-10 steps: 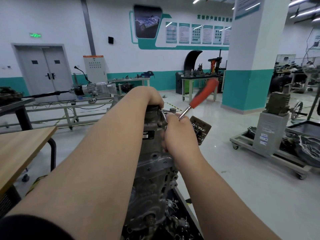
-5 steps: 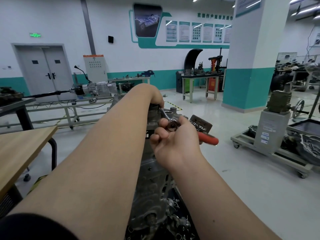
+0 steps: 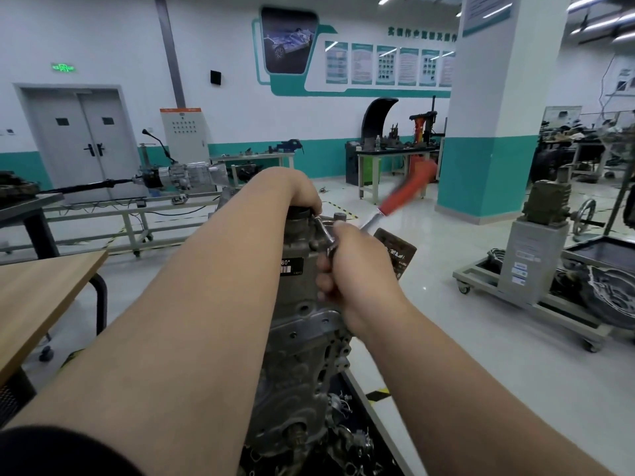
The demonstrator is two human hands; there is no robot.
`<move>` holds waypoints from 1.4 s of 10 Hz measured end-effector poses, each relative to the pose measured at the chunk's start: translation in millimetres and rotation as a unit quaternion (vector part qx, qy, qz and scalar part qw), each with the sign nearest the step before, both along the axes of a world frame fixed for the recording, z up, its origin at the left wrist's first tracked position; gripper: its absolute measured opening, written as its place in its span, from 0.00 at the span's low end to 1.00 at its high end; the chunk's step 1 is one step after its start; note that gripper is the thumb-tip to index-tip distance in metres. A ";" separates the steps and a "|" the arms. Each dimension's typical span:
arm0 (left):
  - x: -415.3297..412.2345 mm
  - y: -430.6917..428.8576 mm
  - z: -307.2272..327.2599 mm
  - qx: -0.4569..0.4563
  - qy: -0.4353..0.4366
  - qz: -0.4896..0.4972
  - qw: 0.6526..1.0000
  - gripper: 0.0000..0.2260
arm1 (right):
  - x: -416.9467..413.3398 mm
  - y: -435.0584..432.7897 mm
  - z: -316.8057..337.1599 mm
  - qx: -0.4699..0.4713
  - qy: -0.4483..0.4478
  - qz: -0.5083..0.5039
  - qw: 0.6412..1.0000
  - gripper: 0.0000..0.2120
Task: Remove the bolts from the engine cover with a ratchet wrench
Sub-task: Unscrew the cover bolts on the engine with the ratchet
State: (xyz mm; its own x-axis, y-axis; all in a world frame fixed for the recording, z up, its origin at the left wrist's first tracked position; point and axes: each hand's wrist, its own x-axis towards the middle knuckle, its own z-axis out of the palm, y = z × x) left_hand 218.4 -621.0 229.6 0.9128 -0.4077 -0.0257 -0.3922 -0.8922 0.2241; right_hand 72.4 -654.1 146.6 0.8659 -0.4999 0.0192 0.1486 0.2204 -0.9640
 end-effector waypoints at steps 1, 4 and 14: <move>-2.2 -0.7 1.0 0.013 -0.022 -0.003 1.000 0.11 | -1.7 10.5 -2.1 0.337 -0.048 0.077 0.937 0.13; -9.8 -0.1 0.8 0.015 -0.055 -0.050 0.997 0.16 | 9.4 -2.0 -4.7 -0.547 0.036 -0.153 0.822 0.08; -10.5 0.1 -3.1 -0.020 -0.029 -0.017 0.999 0.18 | 7.5 -23.0 -6.0 -0.233 0.024 -0.058 0.971 0.17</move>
State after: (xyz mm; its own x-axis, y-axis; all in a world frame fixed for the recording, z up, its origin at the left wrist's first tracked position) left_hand 207.9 -620.9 226.5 0.8980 -0.4378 0.0444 -0.4354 -0.8692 0.2345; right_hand 79.9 -677.1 140.6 0.8101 -0.5402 0.2277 0.0995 -0.2560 -0.9615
